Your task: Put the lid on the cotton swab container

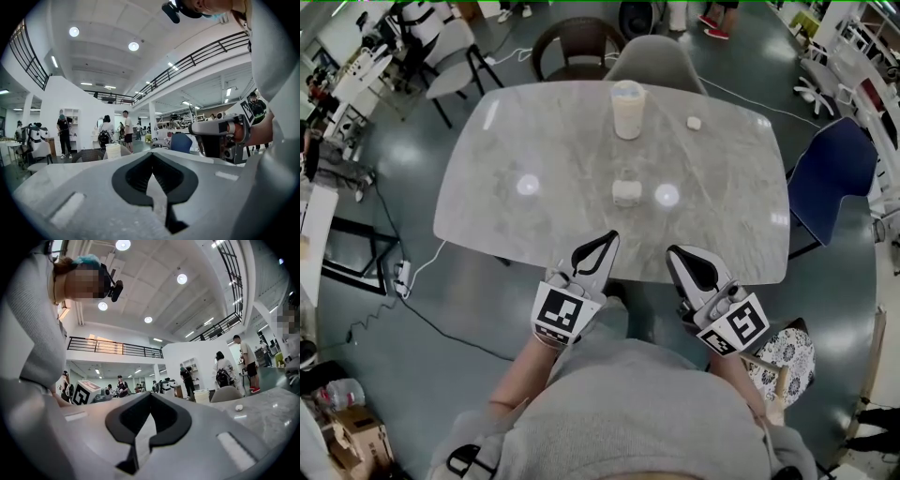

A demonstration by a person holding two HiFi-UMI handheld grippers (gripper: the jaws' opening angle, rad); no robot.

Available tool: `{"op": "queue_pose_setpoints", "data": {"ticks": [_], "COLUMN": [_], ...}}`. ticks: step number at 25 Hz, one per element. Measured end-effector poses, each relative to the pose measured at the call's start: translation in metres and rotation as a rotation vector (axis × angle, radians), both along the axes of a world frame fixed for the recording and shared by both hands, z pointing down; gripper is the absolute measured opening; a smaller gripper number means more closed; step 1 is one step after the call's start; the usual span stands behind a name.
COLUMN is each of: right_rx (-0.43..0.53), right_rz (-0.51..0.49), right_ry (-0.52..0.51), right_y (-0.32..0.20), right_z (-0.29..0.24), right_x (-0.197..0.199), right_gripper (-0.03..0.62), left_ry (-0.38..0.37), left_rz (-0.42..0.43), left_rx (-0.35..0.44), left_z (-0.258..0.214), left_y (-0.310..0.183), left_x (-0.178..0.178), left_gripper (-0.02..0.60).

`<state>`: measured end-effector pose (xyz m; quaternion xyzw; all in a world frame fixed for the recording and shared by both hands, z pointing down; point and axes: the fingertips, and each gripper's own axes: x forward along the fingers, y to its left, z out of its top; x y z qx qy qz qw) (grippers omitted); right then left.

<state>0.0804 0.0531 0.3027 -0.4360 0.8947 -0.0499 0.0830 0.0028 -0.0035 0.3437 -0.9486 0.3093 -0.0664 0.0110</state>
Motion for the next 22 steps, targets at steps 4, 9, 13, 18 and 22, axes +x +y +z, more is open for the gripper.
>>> {"op": "queue_pose_setpoints", "data": {"ticks": [4, 9, 13, 18, 22], "right_rx": [-0.008, 0.011, 0.009, 0.011, 0.009], "right_rz": [-0.001, 0.000, -0.007, -0.007, -0.006], "right_ry": [0.005, 0.022, 0.019, 0.019, 0.018], "right_y": [0.030, 0.065, 0.086, 0.113, 0.132], "right_z": [0.000, -0.002, -0.004, -0.001, 0.002], "right_x": [-0.003, -0.006, -0.006, -0.010, -0.015], "right_gripper": [0.002, 0.002, 0.002, 0.002, 0.002], "left_ry": [-0.001, 0.004, 0.018, 0.043, 0.043], "left_rz": [0.000, -0.002, -0.005, 0.003, 0.001], "left_rx": [0.000, 0.018, 0.032, 0.036, 0.039], "left_z": [-0.002, -0.010, -0.018, -0.018, -0.017], "left_y": [0.029, 0.061, 0.086, 0.117, 0.137], "left_x": [-0.002, 0.000, 0.004, 0.005, 0.000], "left_gripper": [0.000, 0.000, 0.000, 0.000, 0.000]}}
